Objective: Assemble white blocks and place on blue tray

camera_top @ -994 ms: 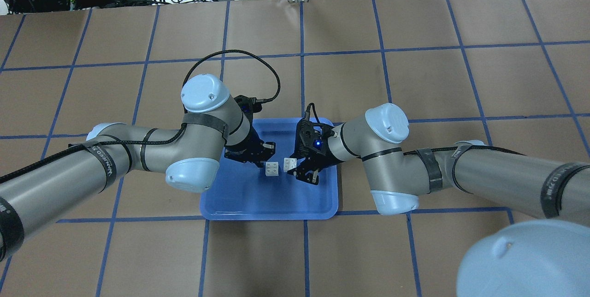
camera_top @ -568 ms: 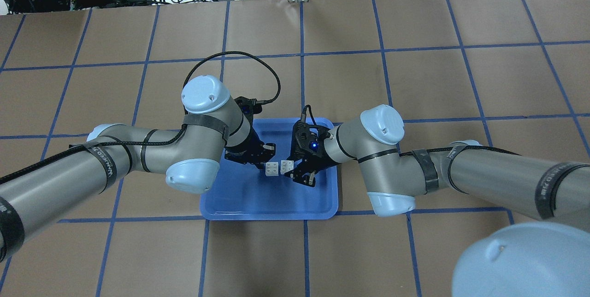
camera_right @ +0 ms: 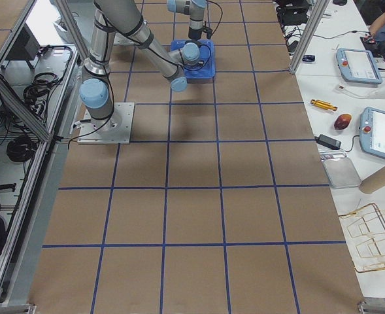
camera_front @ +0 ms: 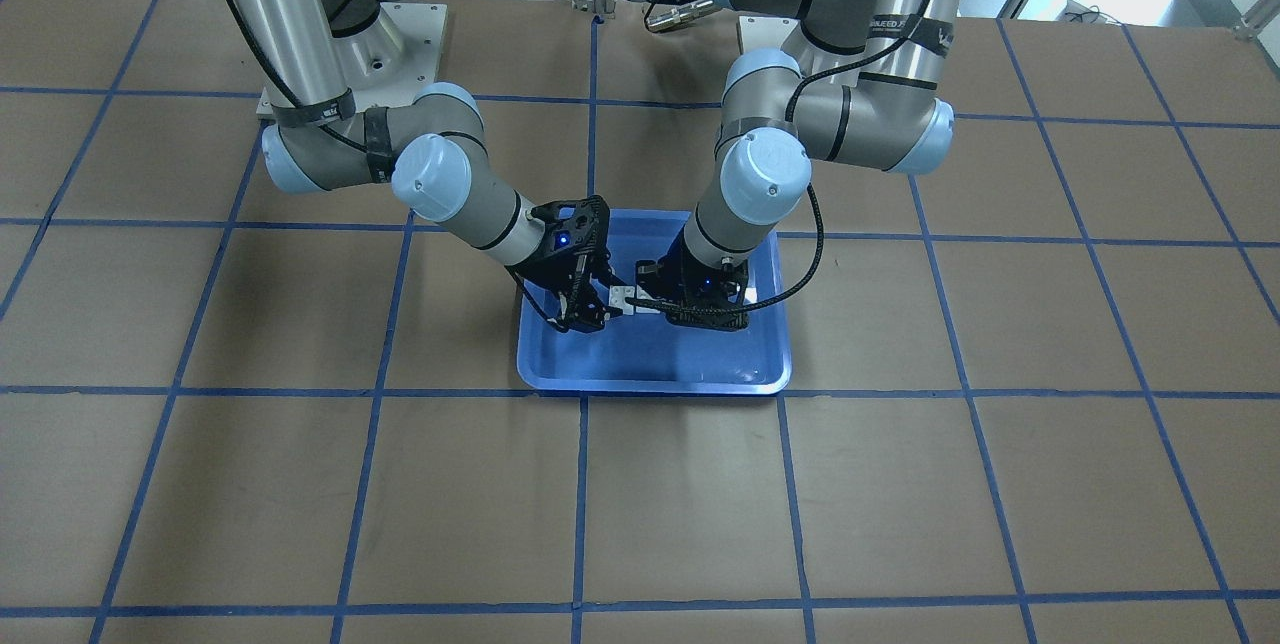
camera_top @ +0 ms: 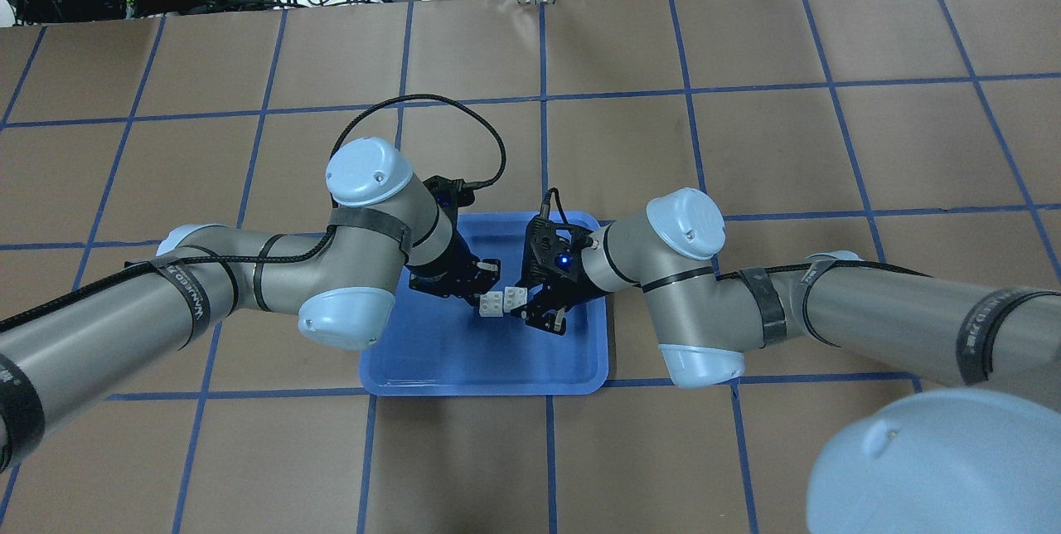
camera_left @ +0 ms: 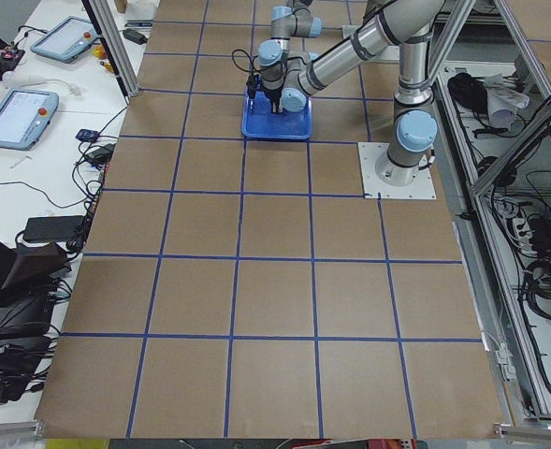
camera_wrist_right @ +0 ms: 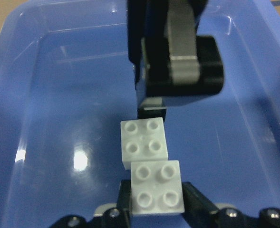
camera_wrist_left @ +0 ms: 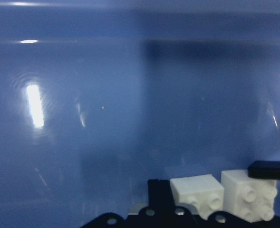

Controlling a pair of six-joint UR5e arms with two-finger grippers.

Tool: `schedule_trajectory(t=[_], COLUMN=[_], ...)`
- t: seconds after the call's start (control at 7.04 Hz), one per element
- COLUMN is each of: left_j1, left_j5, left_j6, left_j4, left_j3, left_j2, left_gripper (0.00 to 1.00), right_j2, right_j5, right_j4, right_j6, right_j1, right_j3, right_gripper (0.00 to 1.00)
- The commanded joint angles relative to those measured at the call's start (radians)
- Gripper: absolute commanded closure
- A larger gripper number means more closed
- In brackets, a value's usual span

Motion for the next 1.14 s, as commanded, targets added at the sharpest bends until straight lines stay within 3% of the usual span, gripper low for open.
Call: schedule_trajectory(t=[0.0, 0.14, 0.28, 0.57, 0.71, 0.99], left_j1=[0.0, 0.0, 0.0, 0.001, 0.002, 0.0], left_j5=[-0.01, -0.01, -0.01, -0.01, -0.01, -0.008], left_j6=[-0.001, -0.003, -0.003, -0.003, -0.003, -0.001], left_j4=[-0.001, -0.001, -0.001, -0.001, -0.001, -0.001], left_j3=[-0.001, -0.001, -0.001, -0.001, -0.001, -0.001], left_j2=[0.001, 0.001, 0.001, 0.001, 0.001, 0.003], left_gripper=[0.91, 0.91, 0.91, 0.91, 0.91, 0.91], right_j2=[0.001, 0.001, 0.001, 0.001, -0.001, -0.008], right_j5=[0.001, -0.001, -0.001, -0.003, -0.004, -0.027], right_j4=[0.0, 0.0, 0.001, 0.003, 0.001, 0.001], right_j6=[0.003, 0.003, 0.003, 0.004, 0.004, 0.009], right_j1=[0.0, 0.002, 0.0, 0.0, 0.0, 0.0], right_j3=[-0.001, -0.001, 0.001, 0.001, 0.001, -0.001], right_gripper=[0.98, 0.91, 0.77, 0.1, 0.0, 0.0])
